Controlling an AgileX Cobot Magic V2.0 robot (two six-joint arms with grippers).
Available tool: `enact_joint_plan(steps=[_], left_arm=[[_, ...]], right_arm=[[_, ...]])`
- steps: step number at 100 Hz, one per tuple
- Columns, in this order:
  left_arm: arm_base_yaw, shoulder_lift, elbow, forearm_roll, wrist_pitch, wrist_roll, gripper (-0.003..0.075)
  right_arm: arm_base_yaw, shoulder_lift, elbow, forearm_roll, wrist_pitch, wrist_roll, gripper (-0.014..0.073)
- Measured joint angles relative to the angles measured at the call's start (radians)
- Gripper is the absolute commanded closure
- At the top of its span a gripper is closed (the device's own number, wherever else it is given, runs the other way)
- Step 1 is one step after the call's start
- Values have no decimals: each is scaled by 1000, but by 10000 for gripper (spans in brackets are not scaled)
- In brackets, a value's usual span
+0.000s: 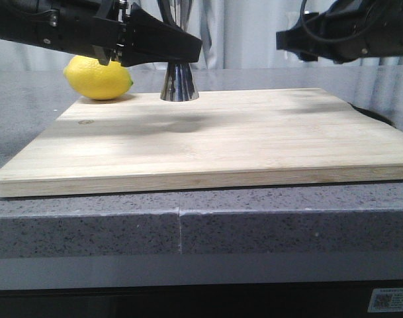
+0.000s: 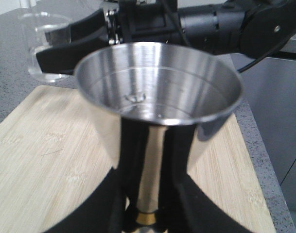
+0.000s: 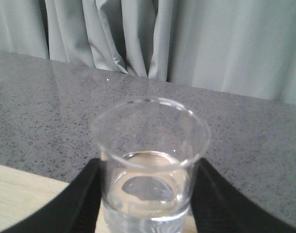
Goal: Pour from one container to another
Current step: 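Lift the glass beaker with the right gripper and carry it over the jigger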
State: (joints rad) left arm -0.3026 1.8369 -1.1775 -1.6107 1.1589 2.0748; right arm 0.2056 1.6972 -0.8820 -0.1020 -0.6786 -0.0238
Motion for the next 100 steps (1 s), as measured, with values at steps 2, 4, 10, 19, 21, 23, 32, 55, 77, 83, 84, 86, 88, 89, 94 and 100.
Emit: enact_joint_plan(steps=[2, 4, 10, 19, 21, 23, 32, 55, 77, 83, 84, 86, 88, 89, 94, 100], left_arm=[[0, 0, 0, 0, 0, 0, 739], [0, 0, 0, 0, 0, 0, 739], [0, 0, 0, 0, 0, 0, 739], [0, 0, 0, 0, 0, 0, 739], [0, 0, 0, 0, 0, 0, 739], [0, 0, 0, 0, 0, 0, 739], [0, 0, 0, 0, 0, 0, 739], [0, 0, 0, 0, 0, 0, 739], [0, 0, 0, 0, 0, 0, 739], [-3, 0, 0, 0, 0, 0, 739], [-5, 0, 0, 0, 0, 0, 739], [-4, 0, 0, 0, 0, 0, 739], [-7, 0, 0, 0, 0, 0, 739], [-7, 0, 0, 0, 0, 0, 739], [-11, 0, 0, 0, 0, 0, 739], [-13, 0, 0, 2, 0, 0, 739]], right_arm=[[0, -10, 0, -5, 10, 0, 529], [0, -21, 0, -10, 20, 0, 538], [0, -49, 0, -37, 50, 0, 550], [2, -100, 0, -81, 99, 0, 551], [2, -112, 0, -89, 105, 0, 551], [2, -124, 0, -96, 115, 0, 551], [8, -180, 0, -118, 159, 0, 551], [41, -304, 0, -157, 249, 0, 551], [111, -354, 0, -192, 310, 0, 551], [131, -355, -6, -203, 337, 0, 551], [136, -355, -7, -203, 342, 0, 551], [142, -355, -12, -205, 356, 0, 551], [149, -355, -17, -210, 372, 0, 551], [154, -355, -19, -210, 384, 0, 551], [172, -355, -36, -225, 416, 0, 551], [189, -355, -53, -242, 434, 0, 551]])
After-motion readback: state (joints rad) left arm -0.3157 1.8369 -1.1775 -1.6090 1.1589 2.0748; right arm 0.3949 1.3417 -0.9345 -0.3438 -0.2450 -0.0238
